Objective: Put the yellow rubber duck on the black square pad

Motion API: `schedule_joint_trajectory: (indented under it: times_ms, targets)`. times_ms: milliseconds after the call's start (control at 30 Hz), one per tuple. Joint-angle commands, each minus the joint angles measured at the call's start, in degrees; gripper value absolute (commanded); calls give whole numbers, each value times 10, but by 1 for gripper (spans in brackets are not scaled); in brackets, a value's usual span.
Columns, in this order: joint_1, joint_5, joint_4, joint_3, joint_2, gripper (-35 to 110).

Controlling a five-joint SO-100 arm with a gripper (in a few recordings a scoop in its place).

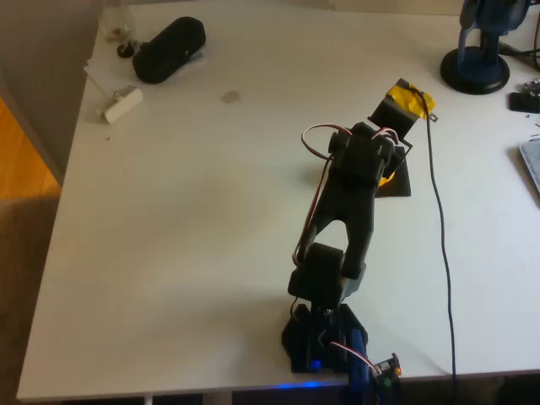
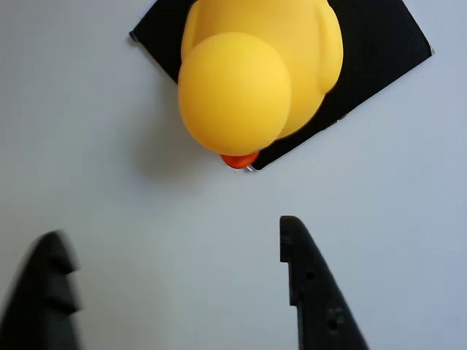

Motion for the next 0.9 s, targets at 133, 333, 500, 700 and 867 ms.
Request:
schedule_joint_trajectory:
  times_ms: [133,333,500,700,867]
  targets:
    - [-37,28,4,4,96,14]
    - [-109,127,1,4,96,11]
    - [-178,287,-5,3,99,11]
    - [-200,521,-7,3,100,12]
    - [-200,639,-8,4,101,12]
